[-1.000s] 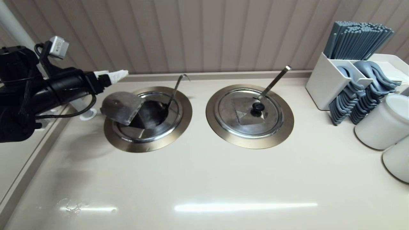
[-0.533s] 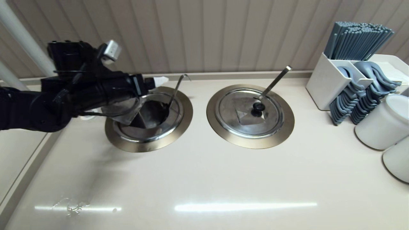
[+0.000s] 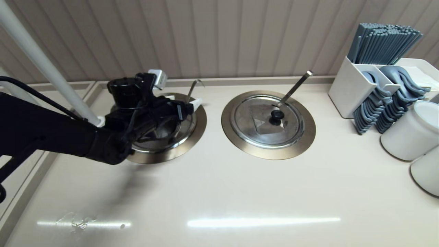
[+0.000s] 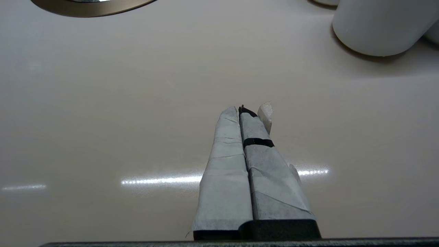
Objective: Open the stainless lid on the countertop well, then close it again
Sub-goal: Stir with a spoon
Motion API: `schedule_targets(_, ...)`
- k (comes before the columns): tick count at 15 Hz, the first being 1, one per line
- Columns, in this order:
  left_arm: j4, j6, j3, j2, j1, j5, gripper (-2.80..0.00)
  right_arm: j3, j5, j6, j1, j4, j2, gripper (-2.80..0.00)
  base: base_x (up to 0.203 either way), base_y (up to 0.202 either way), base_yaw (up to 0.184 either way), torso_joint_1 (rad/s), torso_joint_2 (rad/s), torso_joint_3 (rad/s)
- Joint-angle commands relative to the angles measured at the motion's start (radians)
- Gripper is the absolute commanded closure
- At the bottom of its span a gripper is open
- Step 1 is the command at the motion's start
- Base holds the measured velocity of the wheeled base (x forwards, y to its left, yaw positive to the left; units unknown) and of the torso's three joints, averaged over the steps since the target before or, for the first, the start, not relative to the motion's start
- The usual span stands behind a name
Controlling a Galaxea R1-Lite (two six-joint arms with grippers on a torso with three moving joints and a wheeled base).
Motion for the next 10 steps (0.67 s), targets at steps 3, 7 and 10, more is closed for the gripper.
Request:
schedule_targets(3, -0.057, 0.009, -0.064, 0.155, -0.02, 0.08, -2.8, 0.0, 0.0, 0.001, 0.001, 0.0, 0.0, 0.0, 0.0, 0.0, 0.0, 0.0, 0.0, 0.0)
schedule_targets(7, -0.229, 0.04, -0.147, 0.27, -0.031, 0.161, -2.8, 0.0, -0.001, 0.001, 0.001, 0.0, 0.0, 0.0, 0.0, 0.0, 0.0, 0.0, 0.0, 0.0)
schedule_targets(10, -0.233, 0.038, -0.172, 0.272, -0.031, 0.167, 0.0, 0.0, -0.001, 0.001, 0.001, 0.0, 0.0, 0.0, 0.0, 0.0, 0.0, 0.0, 0.0, 0.0)
